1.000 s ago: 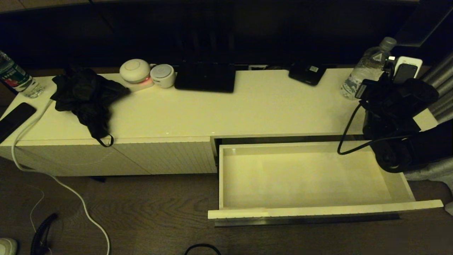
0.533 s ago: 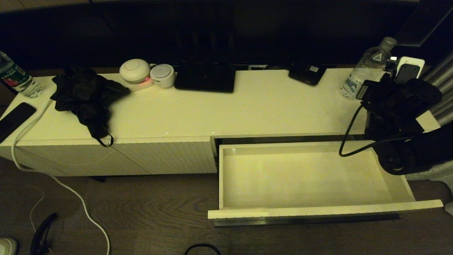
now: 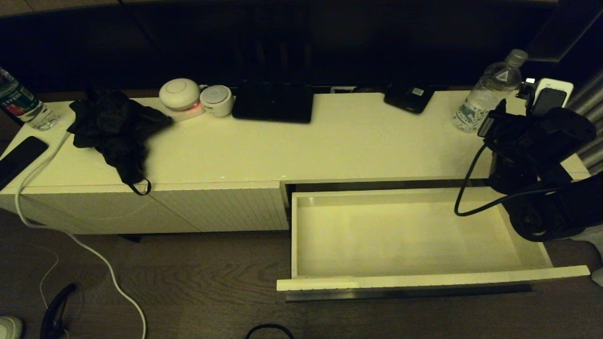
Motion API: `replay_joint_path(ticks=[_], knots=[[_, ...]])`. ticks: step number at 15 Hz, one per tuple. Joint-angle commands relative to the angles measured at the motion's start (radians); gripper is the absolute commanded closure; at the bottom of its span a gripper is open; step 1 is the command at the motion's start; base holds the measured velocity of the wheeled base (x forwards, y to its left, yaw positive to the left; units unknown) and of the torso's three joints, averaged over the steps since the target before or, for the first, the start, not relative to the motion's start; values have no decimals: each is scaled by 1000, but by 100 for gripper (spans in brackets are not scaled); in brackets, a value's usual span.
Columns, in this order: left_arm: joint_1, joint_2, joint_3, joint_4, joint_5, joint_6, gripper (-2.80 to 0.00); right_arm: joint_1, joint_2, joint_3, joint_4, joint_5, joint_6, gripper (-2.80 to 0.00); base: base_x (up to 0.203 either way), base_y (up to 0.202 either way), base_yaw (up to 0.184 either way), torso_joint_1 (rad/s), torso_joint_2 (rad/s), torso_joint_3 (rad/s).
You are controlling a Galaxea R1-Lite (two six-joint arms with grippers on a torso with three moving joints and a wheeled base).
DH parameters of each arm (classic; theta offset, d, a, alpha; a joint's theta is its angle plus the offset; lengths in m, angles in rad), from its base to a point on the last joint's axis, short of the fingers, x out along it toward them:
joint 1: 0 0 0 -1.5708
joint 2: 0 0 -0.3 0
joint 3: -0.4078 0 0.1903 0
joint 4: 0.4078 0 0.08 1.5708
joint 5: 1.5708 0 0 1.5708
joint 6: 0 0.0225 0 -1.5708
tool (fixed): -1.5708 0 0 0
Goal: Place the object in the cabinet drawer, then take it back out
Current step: Put the mineral water in the drawer
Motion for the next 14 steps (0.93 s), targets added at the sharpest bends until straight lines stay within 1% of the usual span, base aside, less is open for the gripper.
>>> replay_joint_path(ticks=[1,9,14], knots=[[0,-2,1,-1,0,0,0,3,-14,7,-17,-4,-1,-280,0,0,0,0,0,0],[0,-2,2,-1,0,0,0,1,-9,8,-19,-5,1,-280,0,0,0,0,0,0],[0,-2,2,-1,0,0,0,-14,-33,22,-11,-4,-9,-280,0,0,0,0,0,0]])
